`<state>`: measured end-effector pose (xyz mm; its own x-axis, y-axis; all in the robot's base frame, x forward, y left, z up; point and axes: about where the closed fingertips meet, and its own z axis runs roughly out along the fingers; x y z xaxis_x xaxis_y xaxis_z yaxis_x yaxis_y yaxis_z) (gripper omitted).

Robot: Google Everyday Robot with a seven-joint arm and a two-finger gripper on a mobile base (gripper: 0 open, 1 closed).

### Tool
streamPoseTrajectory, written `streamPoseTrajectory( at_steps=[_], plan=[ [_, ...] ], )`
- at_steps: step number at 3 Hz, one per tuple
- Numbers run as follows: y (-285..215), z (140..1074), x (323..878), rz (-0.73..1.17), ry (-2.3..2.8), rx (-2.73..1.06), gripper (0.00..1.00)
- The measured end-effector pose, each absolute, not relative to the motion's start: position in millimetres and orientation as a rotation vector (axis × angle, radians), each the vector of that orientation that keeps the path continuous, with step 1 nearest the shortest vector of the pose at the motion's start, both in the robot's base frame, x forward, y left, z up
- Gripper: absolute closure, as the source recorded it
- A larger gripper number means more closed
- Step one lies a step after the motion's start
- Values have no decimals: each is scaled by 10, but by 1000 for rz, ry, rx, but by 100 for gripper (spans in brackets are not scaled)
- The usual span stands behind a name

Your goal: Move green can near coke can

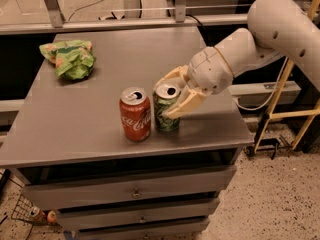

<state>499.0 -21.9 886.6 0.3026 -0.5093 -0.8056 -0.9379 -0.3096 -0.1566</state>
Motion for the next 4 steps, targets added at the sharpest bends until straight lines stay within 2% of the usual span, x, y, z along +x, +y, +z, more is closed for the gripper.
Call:
streamPoseTrajectory(
  at_steps=[2,3,4],
  plan=[
    [-185,8860,4997,890,1279,-1939,97],
    [-185,8868,4997,890,1279,-1939,75],
    [-154,8862,5000,891,1276,-1940,43]
  ],
)
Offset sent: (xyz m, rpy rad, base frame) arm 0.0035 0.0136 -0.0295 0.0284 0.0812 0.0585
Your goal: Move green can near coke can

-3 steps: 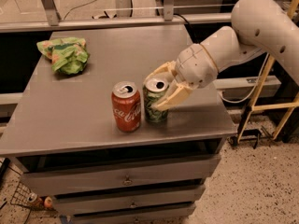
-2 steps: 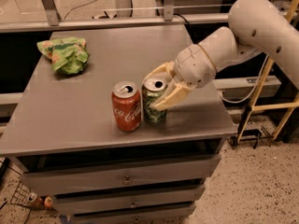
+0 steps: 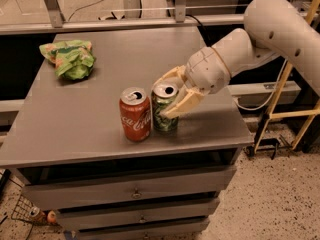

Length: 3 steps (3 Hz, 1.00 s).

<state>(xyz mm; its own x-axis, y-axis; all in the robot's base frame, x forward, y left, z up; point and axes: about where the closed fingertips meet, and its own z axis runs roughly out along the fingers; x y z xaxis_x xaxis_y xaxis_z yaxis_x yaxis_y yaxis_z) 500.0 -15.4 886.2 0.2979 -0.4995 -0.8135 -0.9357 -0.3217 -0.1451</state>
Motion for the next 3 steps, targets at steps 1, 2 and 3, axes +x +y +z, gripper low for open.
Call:
streamPoseTrajectory(
  at_steps=[1,2,3],
  plan=[
    [-140,8859,5001,892,1274,-1941,5],
    [-140,8859,5001,892,1274,-1941,0],
    [-186,8877,5007,879,1286,-1946,0]
  ],
)
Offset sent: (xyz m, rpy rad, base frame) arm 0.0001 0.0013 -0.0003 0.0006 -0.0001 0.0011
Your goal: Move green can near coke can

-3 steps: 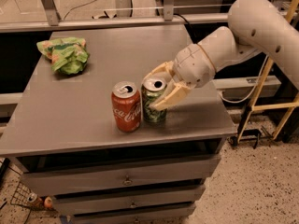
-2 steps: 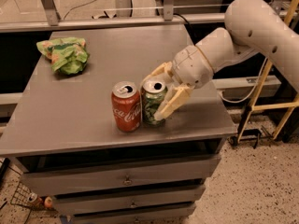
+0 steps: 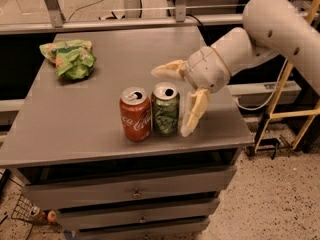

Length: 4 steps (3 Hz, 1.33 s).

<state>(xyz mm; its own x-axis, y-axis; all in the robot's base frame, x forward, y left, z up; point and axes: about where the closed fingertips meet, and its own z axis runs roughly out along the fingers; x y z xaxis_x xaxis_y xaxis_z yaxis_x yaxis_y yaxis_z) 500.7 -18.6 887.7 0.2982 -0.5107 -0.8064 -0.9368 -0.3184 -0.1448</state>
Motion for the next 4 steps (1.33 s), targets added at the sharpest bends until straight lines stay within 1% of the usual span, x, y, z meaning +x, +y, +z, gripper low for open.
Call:
streamPoseTrajectory(
  at_steps=[1,2,3,4],
  plan=[
    [-505,9007,5049,786,1367,-1978,0],
    [-1004,9234,5069,636,1522,-1986,0],
    [-1620,9303,5063,516,1716,-1920,0],
    [-2172,9223,5016,447,1895,-1809,0]
  ],
)
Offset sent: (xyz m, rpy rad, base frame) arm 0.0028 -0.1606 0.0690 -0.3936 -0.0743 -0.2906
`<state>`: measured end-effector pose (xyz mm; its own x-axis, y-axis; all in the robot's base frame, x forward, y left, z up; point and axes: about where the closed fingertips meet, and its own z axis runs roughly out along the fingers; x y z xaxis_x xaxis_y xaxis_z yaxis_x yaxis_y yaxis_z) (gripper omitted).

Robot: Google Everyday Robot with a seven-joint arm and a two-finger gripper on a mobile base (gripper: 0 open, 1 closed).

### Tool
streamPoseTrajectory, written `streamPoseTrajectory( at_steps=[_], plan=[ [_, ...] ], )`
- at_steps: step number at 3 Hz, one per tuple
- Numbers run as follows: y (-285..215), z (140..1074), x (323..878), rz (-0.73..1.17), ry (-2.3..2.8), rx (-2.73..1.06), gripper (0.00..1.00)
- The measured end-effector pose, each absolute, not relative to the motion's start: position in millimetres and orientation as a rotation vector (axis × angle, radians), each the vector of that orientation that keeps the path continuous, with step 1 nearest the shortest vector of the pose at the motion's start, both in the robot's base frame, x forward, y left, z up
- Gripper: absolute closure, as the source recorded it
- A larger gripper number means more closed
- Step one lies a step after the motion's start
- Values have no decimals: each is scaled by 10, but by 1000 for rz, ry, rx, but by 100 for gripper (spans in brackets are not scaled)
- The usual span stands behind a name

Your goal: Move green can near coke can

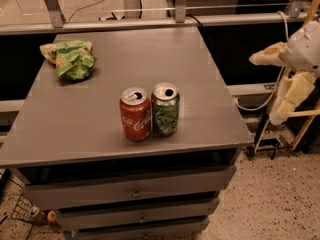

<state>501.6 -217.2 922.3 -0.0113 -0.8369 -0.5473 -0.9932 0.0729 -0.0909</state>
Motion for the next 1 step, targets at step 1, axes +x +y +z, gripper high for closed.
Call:
streamPoseTrajectory(
  at_steps=[1],
  plan=[
    [-2255,9203,5040,427,1921,-1781,0]
  ],
)
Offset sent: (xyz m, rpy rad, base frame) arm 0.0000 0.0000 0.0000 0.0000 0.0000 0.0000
